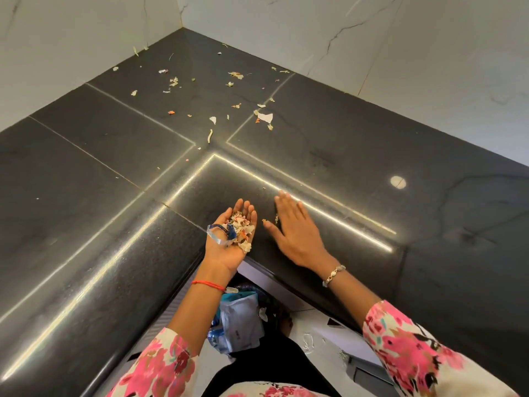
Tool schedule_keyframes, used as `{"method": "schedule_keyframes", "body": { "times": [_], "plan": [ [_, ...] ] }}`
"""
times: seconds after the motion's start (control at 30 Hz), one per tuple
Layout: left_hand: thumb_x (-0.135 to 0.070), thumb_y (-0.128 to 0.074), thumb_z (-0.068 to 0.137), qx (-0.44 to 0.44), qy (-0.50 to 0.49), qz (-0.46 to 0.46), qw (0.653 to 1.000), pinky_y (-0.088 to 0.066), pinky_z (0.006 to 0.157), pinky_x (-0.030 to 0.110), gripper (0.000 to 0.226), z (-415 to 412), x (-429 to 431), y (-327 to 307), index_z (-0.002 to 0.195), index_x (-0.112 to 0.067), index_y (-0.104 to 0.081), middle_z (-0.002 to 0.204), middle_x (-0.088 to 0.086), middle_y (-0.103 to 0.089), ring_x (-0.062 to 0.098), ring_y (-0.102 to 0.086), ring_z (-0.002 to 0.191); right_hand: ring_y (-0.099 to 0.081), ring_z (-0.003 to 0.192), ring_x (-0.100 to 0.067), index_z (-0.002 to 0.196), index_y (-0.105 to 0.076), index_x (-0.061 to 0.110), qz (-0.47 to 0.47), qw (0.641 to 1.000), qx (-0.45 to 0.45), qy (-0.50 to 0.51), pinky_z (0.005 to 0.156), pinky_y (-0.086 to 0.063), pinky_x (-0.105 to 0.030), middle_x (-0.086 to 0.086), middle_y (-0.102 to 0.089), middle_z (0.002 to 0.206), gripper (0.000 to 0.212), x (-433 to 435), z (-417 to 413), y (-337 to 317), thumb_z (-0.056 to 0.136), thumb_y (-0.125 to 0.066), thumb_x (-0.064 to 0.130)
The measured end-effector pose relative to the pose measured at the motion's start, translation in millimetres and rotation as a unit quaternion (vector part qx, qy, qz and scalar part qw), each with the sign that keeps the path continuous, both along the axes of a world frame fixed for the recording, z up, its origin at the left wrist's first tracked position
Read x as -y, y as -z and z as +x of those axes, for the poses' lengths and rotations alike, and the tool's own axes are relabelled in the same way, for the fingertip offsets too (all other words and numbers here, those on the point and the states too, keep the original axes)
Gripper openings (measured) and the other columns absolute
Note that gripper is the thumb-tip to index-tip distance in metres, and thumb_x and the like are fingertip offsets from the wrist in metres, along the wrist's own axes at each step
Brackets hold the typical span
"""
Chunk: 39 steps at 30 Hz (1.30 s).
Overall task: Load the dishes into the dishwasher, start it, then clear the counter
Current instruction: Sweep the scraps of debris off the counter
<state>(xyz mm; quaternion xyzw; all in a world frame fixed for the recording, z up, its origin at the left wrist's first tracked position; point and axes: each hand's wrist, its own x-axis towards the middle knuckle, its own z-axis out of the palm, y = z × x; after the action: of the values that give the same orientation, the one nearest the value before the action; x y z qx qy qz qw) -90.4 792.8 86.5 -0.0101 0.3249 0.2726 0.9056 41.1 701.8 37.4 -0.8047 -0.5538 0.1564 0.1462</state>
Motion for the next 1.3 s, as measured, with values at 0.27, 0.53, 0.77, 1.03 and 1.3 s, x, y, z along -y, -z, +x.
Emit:
{"method": "schedule_keyframes", "body": {
  "times": [0.27,0.53,0.77,1.03,1.3],
  "plan": [
    [-0.018,-0.039,0.098,-0.034,0.031,-0.023,0.999,-0.06,0.063,0.029,0.042,-39.9,16.8,4.9,0.076,-0.002,-0.072,0.074,0.009,-0.07,0.02,-0.07,0.064,0.0,0.146,-0.012,0.15,-0.011,0.012,0.009,0.998,-0.064,0.015,0.117,0.003,-0.027,-0.003,-0.005,0.159,0.054,-56.3,45.6,-16.9,0.103,-0.024,0.035],
    [-0.015,-0.034,0.101,-0.127,0.136,-0.102,0.977,-0.059,0.06,0.035,0.041,-69.9,45.9,40.1,0.085,0.005,-0.066,0.074,0.016,-0.07,0.028,-0.068,0.07,-0.002,0.145,-0.006,0.15,-0.015,0.018,0.004,0.986,0.022,-0.168,0.119,0.003,-0.027,0.005,-0.009,0.158,0.051,-18.3,4.8,-10.1,0.102,-0.026,0.033],
    [-0.01,-0.027,0.102,-0.201,0.262,-0.083,0.94,-0.057,0.064,0.034,0.038,-54.8,50.8,50.0,0.13,0.007,-0.046,0.091,0.021,-0.063,0.032,-0.055,0.092,-0.02,0.141,-0.002,0.143,-0.036,0.019,0.133,0.96,-0.222,0.104,0.12,-0.014,-0.03,0.01,-0.029,0.151,0.042,35.2,13.1,-16.5,0.102,-0.032,0.025],
    [0.011,-0.048,0.075,-0.132,0.294,-0.017,0.947,-0.06,0.057,0.035,0.028,-40.6,46.0,53.9,0.076,0.003,-0.075,0.079,0.017,-0.073,0.026,-0.072,0.068,0.014,0.143,-0.011,0.15,-0.003,0.01,-0.011,0.986,0.037,0.161,0.117,0.01,-0.031,-0.002,0.006,0.158,0.08,46.8,-58.4,4.1,0.09,-0.007,0.063],
    [0.018,-0.063,0.066,-0.115,0.313,-0.014,0.943,-0.058,0.053,0.035,0.015,-40.5,36.2,49.7,0.058,0.008,-0.07,0.07,0.023,-0.071,0.024,-0.072,0.065,0.006,0.142,0.001,0.15,-0.006,0.016,0.078,0.987,-0.142,0.019,0.117,0.006,-0.02,0.005,-0.002,0.157,0.054,11.7,-28.4,-14.3,0.102,-0.026,0.032]
  ]
}}
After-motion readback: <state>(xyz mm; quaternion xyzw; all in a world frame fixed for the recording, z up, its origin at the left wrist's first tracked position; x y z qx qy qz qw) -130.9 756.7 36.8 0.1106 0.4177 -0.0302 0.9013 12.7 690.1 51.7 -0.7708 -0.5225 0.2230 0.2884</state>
